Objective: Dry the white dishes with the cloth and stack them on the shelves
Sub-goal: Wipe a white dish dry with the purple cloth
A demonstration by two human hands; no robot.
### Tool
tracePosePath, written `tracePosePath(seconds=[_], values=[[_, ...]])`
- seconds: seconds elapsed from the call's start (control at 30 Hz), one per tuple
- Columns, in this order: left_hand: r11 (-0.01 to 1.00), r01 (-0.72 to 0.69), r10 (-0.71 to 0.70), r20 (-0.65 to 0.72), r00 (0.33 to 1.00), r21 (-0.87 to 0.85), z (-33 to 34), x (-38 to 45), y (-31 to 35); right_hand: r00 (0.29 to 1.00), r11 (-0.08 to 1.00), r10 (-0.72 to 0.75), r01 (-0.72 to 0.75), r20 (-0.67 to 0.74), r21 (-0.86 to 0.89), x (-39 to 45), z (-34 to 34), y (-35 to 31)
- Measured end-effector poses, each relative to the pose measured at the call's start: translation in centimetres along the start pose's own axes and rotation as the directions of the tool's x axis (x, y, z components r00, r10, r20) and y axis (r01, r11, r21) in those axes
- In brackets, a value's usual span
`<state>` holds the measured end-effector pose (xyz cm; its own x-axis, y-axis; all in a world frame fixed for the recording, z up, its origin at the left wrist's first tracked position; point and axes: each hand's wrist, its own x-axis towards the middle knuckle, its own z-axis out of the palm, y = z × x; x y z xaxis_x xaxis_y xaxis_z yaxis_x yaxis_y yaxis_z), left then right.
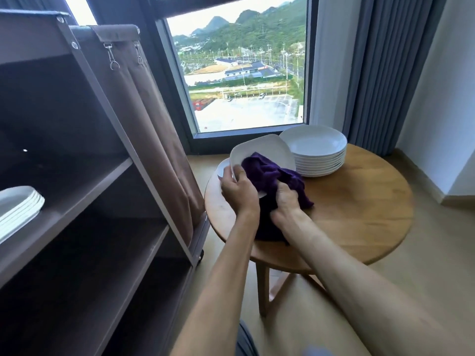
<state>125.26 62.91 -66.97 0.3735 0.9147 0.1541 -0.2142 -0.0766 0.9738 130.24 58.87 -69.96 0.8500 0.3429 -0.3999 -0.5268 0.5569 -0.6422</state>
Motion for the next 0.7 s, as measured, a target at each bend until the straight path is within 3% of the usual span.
tracePosePath(seconds=[0.17, 0.23, 0.33, 0.43, 0.5, 0.53, 0.63, 0.7], values=[[0.977, -0.158, 0.121, 0.237, 0.964, 0.146, -3.7, 3.3, 2.7, 0.981, 0.981, -0.175, 0.167, -0.082, -0.094, 1.9, -1.4, -3.6], [0.961, -0.180, 0.101, 0.338, 0.936, 0.212, -5.1, 4.5, 4.0, 0.973, 0.953, -0.232, 0.227, -0.001, -0.202, 2.4, -1.8, -4.9], [0.970, -0.147, 0.059, 0.398, 0.915, 0.194, -5.6, 5.4, 4.9, 0.983, 0.949, -0.126, 0.159, 0.136, -0.272, 2.2, -1.7, -5.5], [0.995, 0.074, -0.052, 0.305, 0.951, -0.060, -5.2, 4.6, 4.1, 0.989, 0.975, -0.121, 0.136, 0.091, -0.177, 2.0, -0.7, -5.3], [0.919, 0.235, -0.149, 0.273, 0.950, -0.318, -4.2, 2.7, 2.5, 0.993, 0.986, -0.120, 0.120, 0.006, -0.116, 1.4, 0.5, -4.0], [0.902, 0.235, -0.150, 0.248, 0.957, -0.362, -3.3, 1.7, 1.5, 0.996, 0.994, -0.085, 0.084, -0.018, -0.066, 1.0, 1.0, -3.0], [0.974, 0.094, -0.089, 0.035, 0.995, -0.204, -0.8, 0.0, -0.5, 0.998, 0.998, 0.042, -0.044, 0.054, 0.036, -0.5, 1.4, -0.5], [0.991, 0.029, -0.030, -0.002, 1.000, -0.128, -0.6, 0.2, -0.4, 0.995, 1.000, 0.024, -0.022, 0.100, -0.020, -0.8, 0.6, -0.6]])
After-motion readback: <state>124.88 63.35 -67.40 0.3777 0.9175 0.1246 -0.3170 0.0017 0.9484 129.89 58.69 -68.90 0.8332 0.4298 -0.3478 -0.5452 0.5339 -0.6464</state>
